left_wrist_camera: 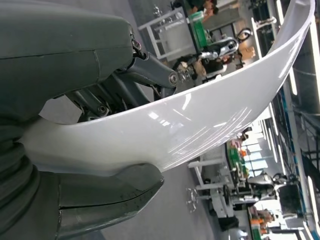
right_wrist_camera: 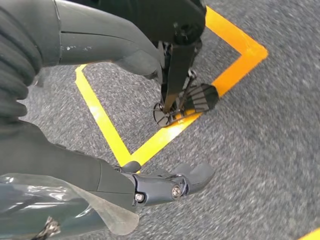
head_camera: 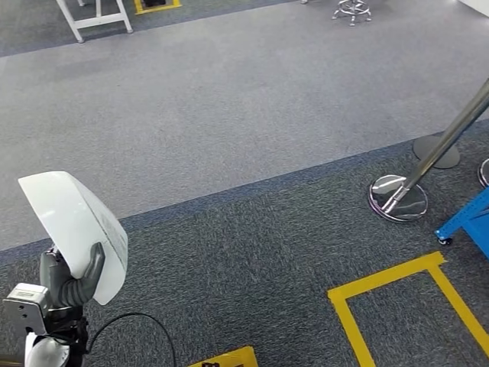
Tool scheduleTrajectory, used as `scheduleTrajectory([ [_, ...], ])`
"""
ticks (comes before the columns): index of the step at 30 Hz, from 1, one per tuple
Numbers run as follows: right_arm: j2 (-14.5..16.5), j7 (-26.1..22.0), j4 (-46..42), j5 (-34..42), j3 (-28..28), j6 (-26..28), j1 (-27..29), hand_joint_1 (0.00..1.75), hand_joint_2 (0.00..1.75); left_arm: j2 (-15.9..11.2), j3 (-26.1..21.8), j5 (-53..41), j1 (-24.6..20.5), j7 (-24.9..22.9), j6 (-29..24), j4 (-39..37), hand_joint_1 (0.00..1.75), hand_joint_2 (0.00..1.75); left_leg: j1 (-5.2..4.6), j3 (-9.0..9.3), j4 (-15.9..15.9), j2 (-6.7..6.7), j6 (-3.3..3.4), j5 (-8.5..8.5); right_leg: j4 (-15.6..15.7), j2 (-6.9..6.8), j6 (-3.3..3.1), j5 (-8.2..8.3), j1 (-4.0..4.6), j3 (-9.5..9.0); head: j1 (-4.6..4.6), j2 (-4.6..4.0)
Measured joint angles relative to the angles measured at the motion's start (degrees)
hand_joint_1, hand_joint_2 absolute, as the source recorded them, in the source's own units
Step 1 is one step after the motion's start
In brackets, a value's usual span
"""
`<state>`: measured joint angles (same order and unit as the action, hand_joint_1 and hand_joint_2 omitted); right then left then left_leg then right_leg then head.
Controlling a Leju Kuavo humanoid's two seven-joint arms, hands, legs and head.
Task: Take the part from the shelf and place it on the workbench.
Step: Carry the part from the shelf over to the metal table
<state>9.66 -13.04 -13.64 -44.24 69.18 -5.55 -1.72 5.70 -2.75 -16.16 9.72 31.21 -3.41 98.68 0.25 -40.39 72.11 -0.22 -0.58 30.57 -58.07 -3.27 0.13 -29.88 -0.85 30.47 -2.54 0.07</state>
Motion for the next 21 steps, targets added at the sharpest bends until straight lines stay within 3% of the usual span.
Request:
scheduleTrajectory([
  [2,0.0,0.0,0.0,0.0,0.0,-0.01,-0.06,0.0,1.75,0.0,0.0,0.0,-0.05,-0.01,0.0,0.0,1.75,1.75,-0.5,4.04,-7.85,2.33,0.72,-3.45,0.01,-1.29,0.22,-0.42,0.17,-0.53,0.01,0.0],
  [4,0.0,0.0,0.0,0.0,0.0,-0.02,-0.12,0.0,1.75,0.0,0.01,-0.01,-0.18,0.01,0.01,0.0,1.75,1.75,-1.21,6.29,-12.55,4.38,1.42,-4.37,0.04,-2.45,0.72,-0.81,0.4,-0.82,0.04,0.0],
  [5,0.0,0.01,0.0,0.0,0.0,-0.02,-0.16,0.0,1.75,0.0,0.01,-0.01,-0.17,0.01,0.02,0.0,1.75,1.75,-1.49,6.37,-13.0,4.43,1.65,-4.06,0.13,-3.07,1.0,-0.94,0.48,-0.92,0.07,0.0],
  [7,0.01,0.01,0.0,0.0,0.0,-0.02,-0.28,0.0,1.75,0.0,-0.01,-0.01,-0.01,0.0,0.02,0.05,1.75,1.75,-1.44,6.53,-13.7,3.06,2.22,-4.28,0.29,-3.81,1.6,-1.3,0.42,-1.32,0.13,0.0],
  [9,0.01,-0.04,0.0,0.0,0.0,-0.03,-0.3,0.0,1.75,0.0,-0.02,0.01,-0.11,0.0,0.0,0.15,1.75,1.75,-1.06,7.08,-14.5,1.68,2.88,-4.62,-2.02,-1.34,2.04,-3.0,0.25,-0.5,0.31,0.0],
  [11,0.0,-0.04,0.01,0.0,0.0,-0.02,-0.19,0.0,1.75,0.04,-0.01,0.04,-0.3,-0.01,0.0,0.2,1.75,1.75,-0.82,7.29,-14.73,0.36,3.31,-4.69,-8.97,2.09,2.22,-6.28,0.13,3.07,0.55,0.0],
  [13,0.0,0.01,0.02,0.0,0.0,-0.02,-0.03,0.0,1.75,0.09,0.0,0.04,-0.25,-0.02,0.03,0.19,1.75,1.75,-0.82,7.31,-14.67,-1.17,3.46,-4.63,-15.27,3.08,2.36,-8.0,0.13,6.84,0.6,0.0],
  [14,0.0,0.02,0.02,0.0,0.0,-0.02,0.0,0.0,1.75,0.09,0.0,0.03,-0.2,-0.02,0.05,0.18,1.75,1.75,-0.81,7.36,-14.62,-1.99,3.43,-4.6,-15.46,3.2,2.39,-7.09,0.12,7.42,0.59,0.0],
  [15,-0.01,0.02,0.01,0.0,0.0,-0.01,0.01,0.0,1.75,0.09,0.0,0.03,-0.16,-0.02,0.06,0.17,1.75,1.75,-0.75,7.44,-14.53,-2.85,3.34,-4.54,-13.63,3.35,2.4,-5.21,0.09,7.03,0.6,0.0],
  [16,-0.02,0.02,0.01,0.0,0.0,0.0,-0.01,0.0,1.75,0.09,0.0,0.03,-0.15,-0.02,0.07,0.17,1.75,1.75,-0.66,7.52,-14.36,-3.68,3.15,-4.41,-9.79,3.94,2.44,-2.62,-0.02,5.62,0.59,0.0],
  [18,-0.03,0.02,0.01,0.0,0.0,0.0,-0.05,0.0,1.75,0.09,0.01,0.03,-0.18,-0.04,0.07,0.17,1.75,1.75,-0.55,7.3,-13.73,-5.14,2.56,-4.05,-2.79,7.02,2.5,0.35,-0.44,2.63,0.6,0.0],
  [20,-0.02,0.02,0.02,-0.01,0.0,-0.01,-0.04,0.0,1.75,0.09,0.01,0.02,-0.2,-0.04,0.07,0.19,1.75,1.75,-0.36,6.77,-13.34,-6.48,1.83,-4.01,-0.56,8.86,2.2,0.45,-0.51,1.4,0.58,0.0],
  [21,-0.02,0.02,0.02,-0.01,0.0,-0.02,-0.05,0.0,1.75,0.08,0.01,0.01,-0.16,-0.04,0.07,0.19,1.75,1.75,-0.23,6.57,-13.33,-7.18,1.48,-4.13,-0.42,8.31,1.86,0.53,-0.42,1.17,0.54,0.0],
])
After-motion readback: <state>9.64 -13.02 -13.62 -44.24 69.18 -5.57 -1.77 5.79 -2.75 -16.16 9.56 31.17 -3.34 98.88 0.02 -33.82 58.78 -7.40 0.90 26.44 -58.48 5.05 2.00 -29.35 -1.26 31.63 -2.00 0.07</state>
